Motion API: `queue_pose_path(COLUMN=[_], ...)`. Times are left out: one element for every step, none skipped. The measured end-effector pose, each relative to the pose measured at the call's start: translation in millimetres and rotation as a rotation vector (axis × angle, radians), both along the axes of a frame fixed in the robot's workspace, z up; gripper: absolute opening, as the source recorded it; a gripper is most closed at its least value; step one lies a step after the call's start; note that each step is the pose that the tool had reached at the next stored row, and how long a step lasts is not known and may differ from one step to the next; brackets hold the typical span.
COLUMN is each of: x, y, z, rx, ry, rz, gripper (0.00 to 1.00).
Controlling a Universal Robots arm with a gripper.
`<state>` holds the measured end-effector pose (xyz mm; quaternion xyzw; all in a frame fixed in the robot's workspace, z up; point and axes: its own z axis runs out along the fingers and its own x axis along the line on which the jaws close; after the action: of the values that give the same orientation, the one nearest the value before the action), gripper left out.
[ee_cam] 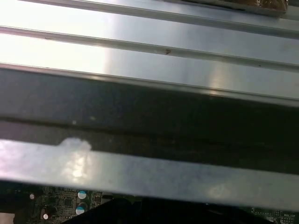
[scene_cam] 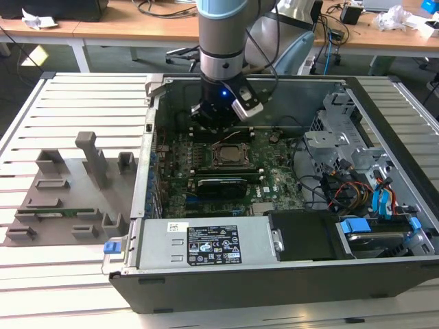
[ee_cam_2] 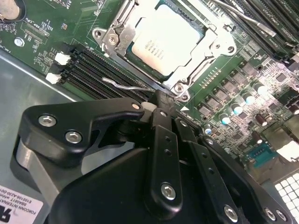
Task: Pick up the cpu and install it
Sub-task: 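Install the first cpu locking lever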
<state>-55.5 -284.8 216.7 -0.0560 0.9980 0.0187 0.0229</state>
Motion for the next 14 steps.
queue_pose_path(x=[0.7, 1.6, 2.6, 4.0, 6.1, 7.4, 9.7, 12.1, 13.7, 14.9, 16.6, 17.8, 19.6, 20.9], y=[0.3, 0.6, 0.8, 1.0, 1.0, 1.0, 0.9, 0.9, 1.0, 1.0, 1.0, 1.0, 1.0, 0.9], z=[-0.7, -1.3, -2.0, -2.5, -3.4, -3.9, -4.7, -5.6, -6.4, -6.9, -7.4, -7.8, -8.4, -8.8], rx=[0.0, 0.0001, 0.0001, 0.0001, 0.0002, 0.0002, 0.0, 0.0001, 0.0001, 0.0001, 0.0001, 0.0001, 0.0001, 0.0001], ry=[0.0, 0.0, 0.0002, 0.0005, 0.0009, 0.0011, 0.0016, 0.0021, 0.0024, 0.0026, 0.003, 0.0032, 0.0036, 0.0038], rz=[0.0, 0.0, 0.0, 0.001, 0.001, 0.001, 0.001, 0.001, 0.001, 0.001, 0.001, 0.001, 0.001, 0.001], gripper=[0.11, 0.11, 0.11, 0.11, 0.11, 0.11, 0.11, 0.11, 0.11, 0.11, 0.11, 0.11, 0.11, 0.11])
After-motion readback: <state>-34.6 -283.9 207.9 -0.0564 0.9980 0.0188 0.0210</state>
